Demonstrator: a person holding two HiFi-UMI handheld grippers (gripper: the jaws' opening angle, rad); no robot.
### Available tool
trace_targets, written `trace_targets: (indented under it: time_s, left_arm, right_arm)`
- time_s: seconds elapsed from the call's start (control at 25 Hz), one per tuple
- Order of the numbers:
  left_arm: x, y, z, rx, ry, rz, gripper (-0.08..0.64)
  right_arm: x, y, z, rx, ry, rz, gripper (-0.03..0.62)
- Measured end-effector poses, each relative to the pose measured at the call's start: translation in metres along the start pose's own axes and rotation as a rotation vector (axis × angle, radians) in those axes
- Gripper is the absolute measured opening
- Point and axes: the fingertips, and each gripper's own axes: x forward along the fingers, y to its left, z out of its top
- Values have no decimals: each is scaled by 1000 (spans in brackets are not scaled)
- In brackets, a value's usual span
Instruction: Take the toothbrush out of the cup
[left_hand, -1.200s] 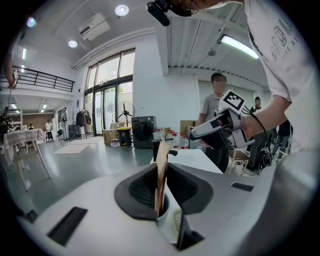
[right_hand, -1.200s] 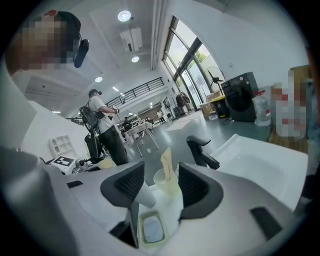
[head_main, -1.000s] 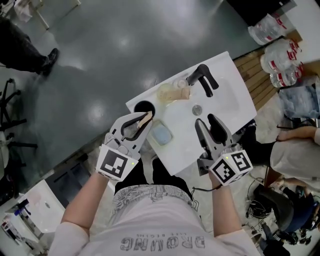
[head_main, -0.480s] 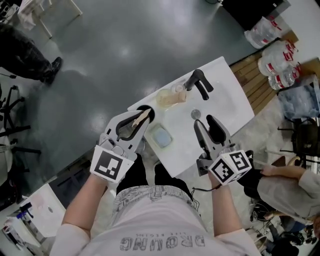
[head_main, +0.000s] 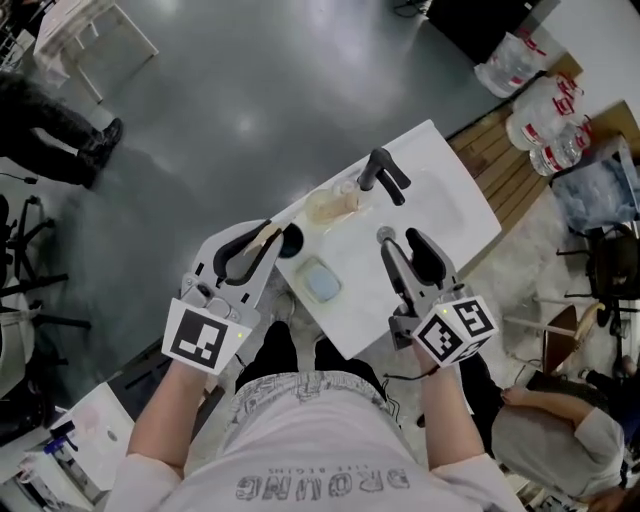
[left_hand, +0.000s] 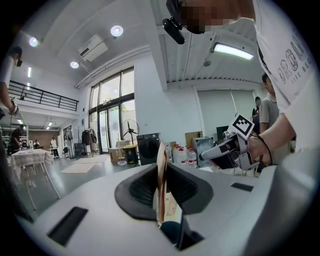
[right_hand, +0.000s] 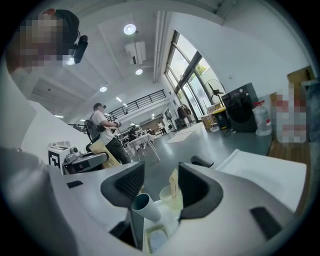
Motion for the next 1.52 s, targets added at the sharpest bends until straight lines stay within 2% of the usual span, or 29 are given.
trace_targets:
  time_s: [0.36,0.56,1.04,1.52]
  left_arm:
    - [-12,28,29,1,-19,72,64]
    - [-21,45,33,7,-29,100,64]
    - [-43,87,25,-14,-15,179,64]
    - [-49,106,-5,-50,37,225,64]
  right_arm:
    - [-1,7,11,6,-45,-2,224]
    - [0,12,11,8,-51,-8,224]
    - [19,23,12,6,-44,-5,222]
    - [53,11,-11,9,8,-35,223]
